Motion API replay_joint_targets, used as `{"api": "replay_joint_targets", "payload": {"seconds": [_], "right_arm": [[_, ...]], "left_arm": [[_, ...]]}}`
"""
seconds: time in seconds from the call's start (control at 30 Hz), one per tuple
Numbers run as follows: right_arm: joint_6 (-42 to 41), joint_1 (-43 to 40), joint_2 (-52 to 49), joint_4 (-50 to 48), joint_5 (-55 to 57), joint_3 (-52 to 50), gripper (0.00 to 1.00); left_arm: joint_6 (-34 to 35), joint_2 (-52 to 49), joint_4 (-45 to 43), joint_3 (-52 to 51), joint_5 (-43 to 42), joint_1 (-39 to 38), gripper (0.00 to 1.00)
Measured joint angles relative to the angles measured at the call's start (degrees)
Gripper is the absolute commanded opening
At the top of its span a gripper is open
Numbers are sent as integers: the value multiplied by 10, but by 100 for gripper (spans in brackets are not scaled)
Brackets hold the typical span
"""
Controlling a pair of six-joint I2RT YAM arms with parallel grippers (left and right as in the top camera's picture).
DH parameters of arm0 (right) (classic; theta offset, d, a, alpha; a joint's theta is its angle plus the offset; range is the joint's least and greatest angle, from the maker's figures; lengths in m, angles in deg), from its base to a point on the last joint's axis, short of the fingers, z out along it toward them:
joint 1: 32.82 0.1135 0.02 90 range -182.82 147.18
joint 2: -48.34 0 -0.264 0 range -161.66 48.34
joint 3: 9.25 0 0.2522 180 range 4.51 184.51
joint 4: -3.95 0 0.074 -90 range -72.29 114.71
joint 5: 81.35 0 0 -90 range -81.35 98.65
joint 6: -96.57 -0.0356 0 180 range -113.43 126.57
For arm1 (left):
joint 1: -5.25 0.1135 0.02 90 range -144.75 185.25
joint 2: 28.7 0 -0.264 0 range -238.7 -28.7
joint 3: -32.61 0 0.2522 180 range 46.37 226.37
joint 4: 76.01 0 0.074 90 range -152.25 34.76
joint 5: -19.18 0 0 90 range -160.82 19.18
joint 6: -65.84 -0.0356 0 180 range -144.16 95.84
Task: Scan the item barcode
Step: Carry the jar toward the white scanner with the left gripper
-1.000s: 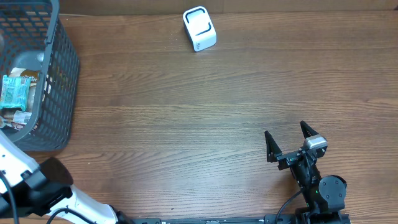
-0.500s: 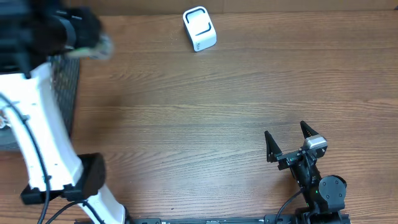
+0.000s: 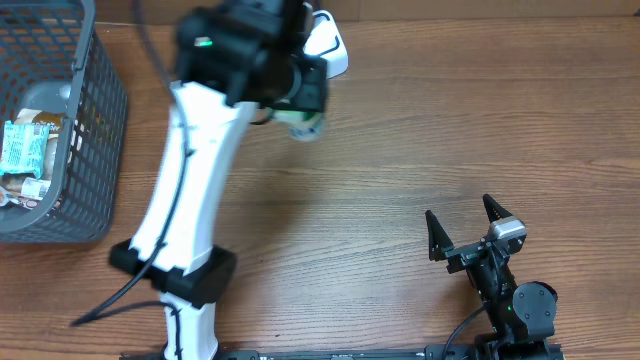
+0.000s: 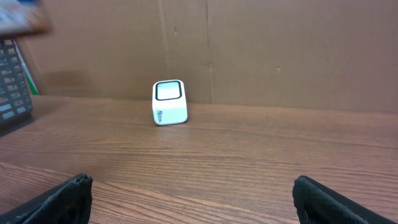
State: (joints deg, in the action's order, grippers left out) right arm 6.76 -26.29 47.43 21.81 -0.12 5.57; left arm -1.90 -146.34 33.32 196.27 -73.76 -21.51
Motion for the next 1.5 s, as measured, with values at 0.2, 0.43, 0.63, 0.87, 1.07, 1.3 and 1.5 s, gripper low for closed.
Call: {"api": "replay_joint_targets", "payload": {"seconds": [0.2,0.43,0.63,0.87,1.07,1.3,1.5], "right_arm": [[0,0,0,0,0,0,100],[0,0,0,0,0,0,100],[0,0,0,0,0,0,100],[0,0,0,0,0,0,100],[0,0,0,0,0,0,100],[0,0,0,0,0,0,100],[0,0,0,0,0,0,100]], "left_arm": [[93,-85,-25,-1,32,-55,4],[147,-188,-71,-6,58,-123,4],[192,-243,-114,-7,108,-175,8],[213,-263,-170,-9,129,-202,14],[218,-263,-189,-11,134,-213,15],[223,-263,-205,-34,136,-216,15],[224,-263,-220,-59,135,-216,22]]}}
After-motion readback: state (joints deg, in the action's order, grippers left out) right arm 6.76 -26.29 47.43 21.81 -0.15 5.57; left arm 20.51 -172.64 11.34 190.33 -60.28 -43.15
